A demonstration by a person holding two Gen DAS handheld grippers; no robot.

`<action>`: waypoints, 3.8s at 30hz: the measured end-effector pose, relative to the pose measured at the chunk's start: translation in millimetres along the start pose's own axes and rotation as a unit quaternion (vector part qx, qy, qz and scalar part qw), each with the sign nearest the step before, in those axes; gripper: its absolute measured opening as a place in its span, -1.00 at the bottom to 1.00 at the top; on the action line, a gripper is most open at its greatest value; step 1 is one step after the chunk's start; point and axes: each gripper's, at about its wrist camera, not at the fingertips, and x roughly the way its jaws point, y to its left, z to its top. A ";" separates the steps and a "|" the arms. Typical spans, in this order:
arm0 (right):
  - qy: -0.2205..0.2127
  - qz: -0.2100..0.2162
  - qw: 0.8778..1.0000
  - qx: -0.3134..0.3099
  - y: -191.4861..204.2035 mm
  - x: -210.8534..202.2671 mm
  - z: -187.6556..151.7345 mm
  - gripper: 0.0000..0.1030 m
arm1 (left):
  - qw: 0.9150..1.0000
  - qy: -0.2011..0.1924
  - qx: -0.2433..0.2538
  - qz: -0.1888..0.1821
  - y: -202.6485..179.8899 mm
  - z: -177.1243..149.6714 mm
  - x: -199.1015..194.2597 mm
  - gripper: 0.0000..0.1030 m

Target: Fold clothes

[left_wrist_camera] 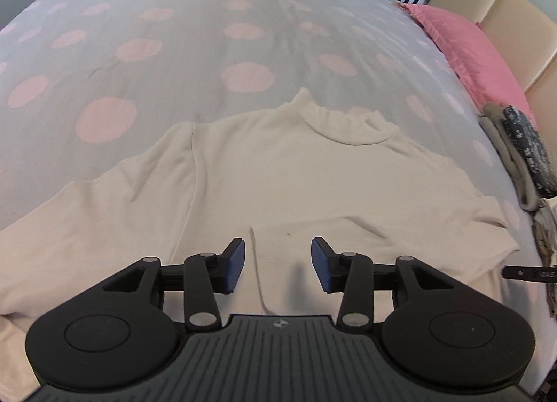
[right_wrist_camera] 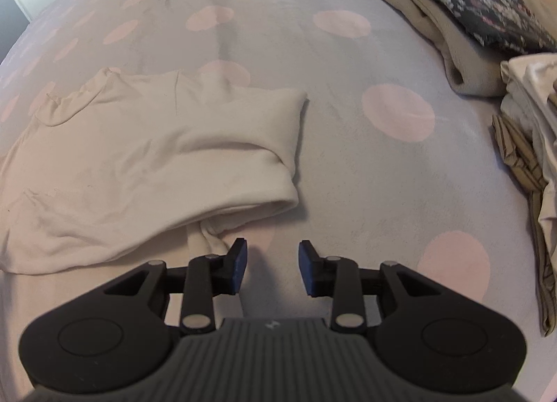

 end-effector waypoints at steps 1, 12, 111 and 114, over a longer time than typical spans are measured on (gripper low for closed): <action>0.000 0.000 1.000 -0.001 -1.0 0.4 -0.1 -0.30 | 1.000 -0.001 -0.004 -0.004 0.8 -0.6 6.1 -0.23; -0.012 0.019 0.999 0.030 -16.4 7.9 2.2 -0.29 | 0.997 -0.065 0.043 -0.005 -32.7 3.4 -0.6 -0.99; -0.019 0.087 0.995 -0.054 8.0 -15.3 22.0 -0.49 | 0.998 -0.002 -0.015 0.061 48.0 4.3 -19.2 0.03; -0.018 0.076 0.993 -0.094 16.3 -8.0 16.7 -0.50 | 0.998 0.006 -0.025 0.060 52.0 1.5 -14.1 -0.01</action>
